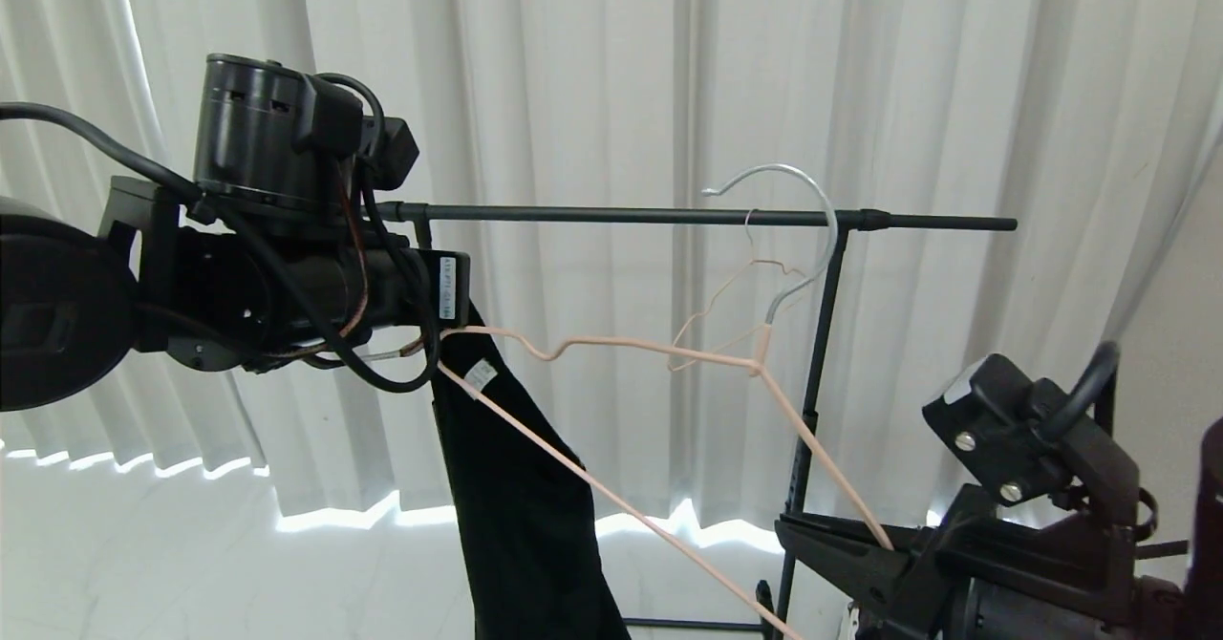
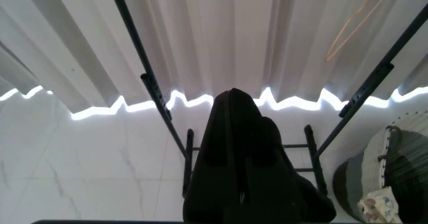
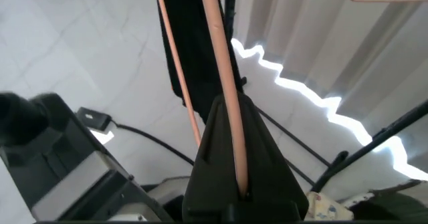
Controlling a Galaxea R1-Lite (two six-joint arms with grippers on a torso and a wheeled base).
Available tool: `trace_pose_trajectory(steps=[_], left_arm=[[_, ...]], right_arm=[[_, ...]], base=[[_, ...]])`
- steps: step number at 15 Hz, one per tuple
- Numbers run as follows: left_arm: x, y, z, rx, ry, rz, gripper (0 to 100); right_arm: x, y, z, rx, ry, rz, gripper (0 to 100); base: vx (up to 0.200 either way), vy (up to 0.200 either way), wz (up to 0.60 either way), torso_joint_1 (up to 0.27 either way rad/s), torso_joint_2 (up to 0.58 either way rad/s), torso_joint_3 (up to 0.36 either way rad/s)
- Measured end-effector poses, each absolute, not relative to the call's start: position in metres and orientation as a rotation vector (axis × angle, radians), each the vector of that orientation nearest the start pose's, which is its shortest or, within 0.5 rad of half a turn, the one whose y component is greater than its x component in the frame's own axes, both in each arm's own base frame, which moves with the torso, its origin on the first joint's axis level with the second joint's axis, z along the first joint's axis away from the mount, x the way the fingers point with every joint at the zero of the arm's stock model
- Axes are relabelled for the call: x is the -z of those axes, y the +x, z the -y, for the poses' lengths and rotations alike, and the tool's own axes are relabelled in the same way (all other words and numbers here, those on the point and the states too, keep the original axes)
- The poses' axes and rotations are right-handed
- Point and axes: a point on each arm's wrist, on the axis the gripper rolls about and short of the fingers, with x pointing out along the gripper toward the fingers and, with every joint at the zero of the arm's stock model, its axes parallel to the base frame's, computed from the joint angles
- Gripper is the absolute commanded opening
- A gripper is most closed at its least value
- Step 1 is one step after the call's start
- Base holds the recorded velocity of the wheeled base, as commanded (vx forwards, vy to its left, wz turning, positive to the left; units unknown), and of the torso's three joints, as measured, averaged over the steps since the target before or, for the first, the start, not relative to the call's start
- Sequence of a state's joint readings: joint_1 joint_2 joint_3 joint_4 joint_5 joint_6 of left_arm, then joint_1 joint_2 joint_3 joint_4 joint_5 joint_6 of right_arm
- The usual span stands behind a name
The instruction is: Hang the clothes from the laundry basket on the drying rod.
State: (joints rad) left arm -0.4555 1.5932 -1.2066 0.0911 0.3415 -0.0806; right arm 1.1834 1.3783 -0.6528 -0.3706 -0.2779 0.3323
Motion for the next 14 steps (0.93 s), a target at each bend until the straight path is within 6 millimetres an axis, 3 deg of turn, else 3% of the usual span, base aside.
trace_pose_trajectory(steps=[4, 14], left_arm=[[-0.262, 0.260, 0.123, 0.107, 0.102, -0.431, 0], [-0.262, 0.262, 0.121, 0.056, 0.110, -0.423, 0]], right_arm=[[-0.195, 0.098, -0.216, -0.820, 0.079, -0.419, 0], [-0.194, 0.102, -0.215, -0.801, 0.070, -0.418, 0]], base=[[0.000, 0.000, 0.00, 0.000, 0.00, 0.000], [0.000, 0.000, 0.00, 0.000, 0.00, 0.000]])
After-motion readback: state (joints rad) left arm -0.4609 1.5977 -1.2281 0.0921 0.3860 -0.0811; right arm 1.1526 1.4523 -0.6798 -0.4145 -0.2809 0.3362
